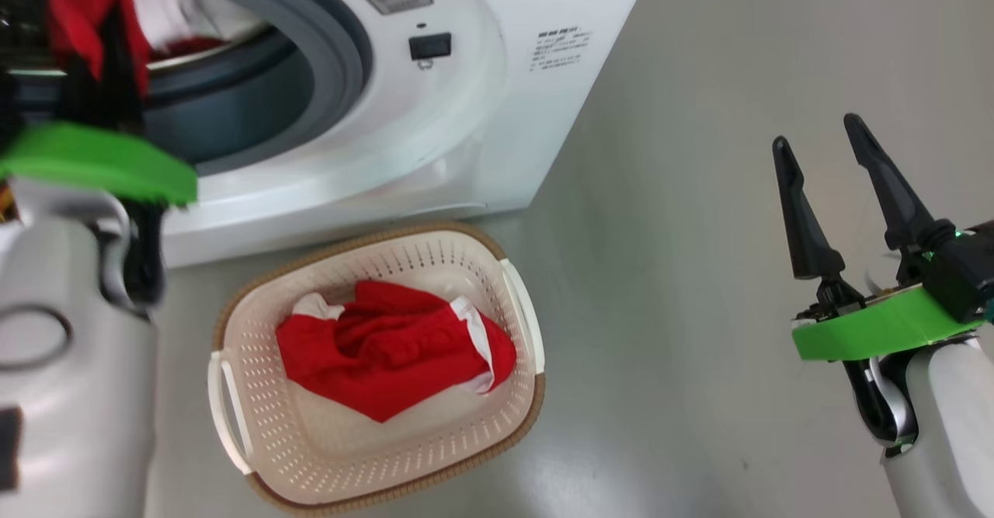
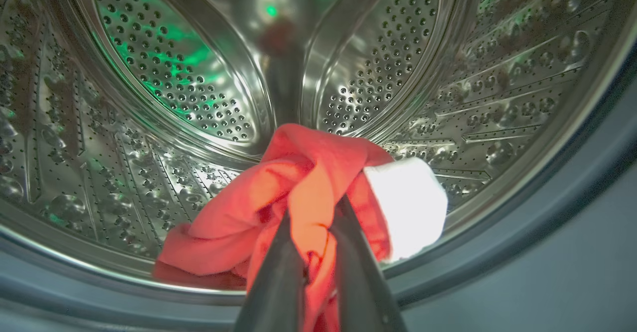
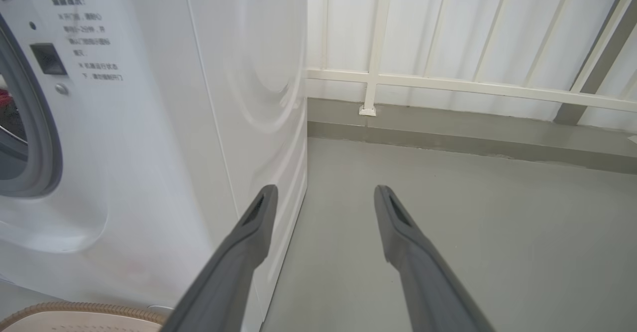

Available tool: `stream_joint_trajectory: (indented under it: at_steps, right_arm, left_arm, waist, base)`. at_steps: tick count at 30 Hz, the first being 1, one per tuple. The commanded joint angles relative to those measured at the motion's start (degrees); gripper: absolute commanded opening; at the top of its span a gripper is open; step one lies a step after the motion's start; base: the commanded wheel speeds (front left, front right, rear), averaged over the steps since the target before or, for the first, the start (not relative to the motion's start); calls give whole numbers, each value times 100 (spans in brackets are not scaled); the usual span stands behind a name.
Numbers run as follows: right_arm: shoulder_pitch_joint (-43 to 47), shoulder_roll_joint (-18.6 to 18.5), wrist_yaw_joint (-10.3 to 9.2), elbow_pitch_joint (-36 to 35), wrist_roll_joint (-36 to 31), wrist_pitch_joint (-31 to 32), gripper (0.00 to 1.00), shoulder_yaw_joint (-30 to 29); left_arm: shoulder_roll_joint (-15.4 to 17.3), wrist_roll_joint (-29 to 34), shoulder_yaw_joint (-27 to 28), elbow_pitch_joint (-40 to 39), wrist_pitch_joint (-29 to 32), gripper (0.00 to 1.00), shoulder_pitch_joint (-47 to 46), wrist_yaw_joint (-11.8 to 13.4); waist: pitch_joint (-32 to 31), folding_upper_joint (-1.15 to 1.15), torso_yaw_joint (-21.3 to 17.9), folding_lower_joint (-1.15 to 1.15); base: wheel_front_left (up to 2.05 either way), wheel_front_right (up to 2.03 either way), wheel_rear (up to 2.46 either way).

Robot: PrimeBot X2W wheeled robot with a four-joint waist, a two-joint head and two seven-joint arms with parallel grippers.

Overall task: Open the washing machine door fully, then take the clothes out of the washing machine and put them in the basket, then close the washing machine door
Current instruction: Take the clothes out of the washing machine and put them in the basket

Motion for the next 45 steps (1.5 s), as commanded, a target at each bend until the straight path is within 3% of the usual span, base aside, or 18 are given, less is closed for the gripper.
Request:
stream_joint_trajectory:
  at_steps: [1, 12, 25, 37, 45]
  right_arm:
    - [205, -22, 2, -94, 8, -36, 100, 66]
    - [509, 49, 2, -7, -16, -36, 100, 58]
    - [650, 101, 2, 94, 45, -36, 100, 118]
    - [910, 143, 2, 176, 27, -36, 100, 72]
    - [984, 98, 2, 102, 21, -36, 100, 72]
  left_arm:
    - [173, 145, 187, -325, -67, 0, 306, 63]
    - [-93, 820, 518, -1698, -68, 0, 1733, 55]
    - [-389, 1005, 844, -2891, -68, 0, 2895, 53]
    - [-550, 938, 498, -3906, 93, 0, 3826, 87]
    - [-615, 412, 133, -3857, 656, 0, 4425, 238]
  waist:
    - [-231, 0, 39, 0]
    - [-910, 0, 86, 0]
    - [-1462, 0, 190, 0]
    - [-1957, 0, 308, 0]
    - [-1886, 0, 306, 0]
  base:
    - [0, 0, 0]
    - [0, 0, 0]
    - [0, 0, 0]
    - [0, 0, 0]
    - [0, 0, 0]
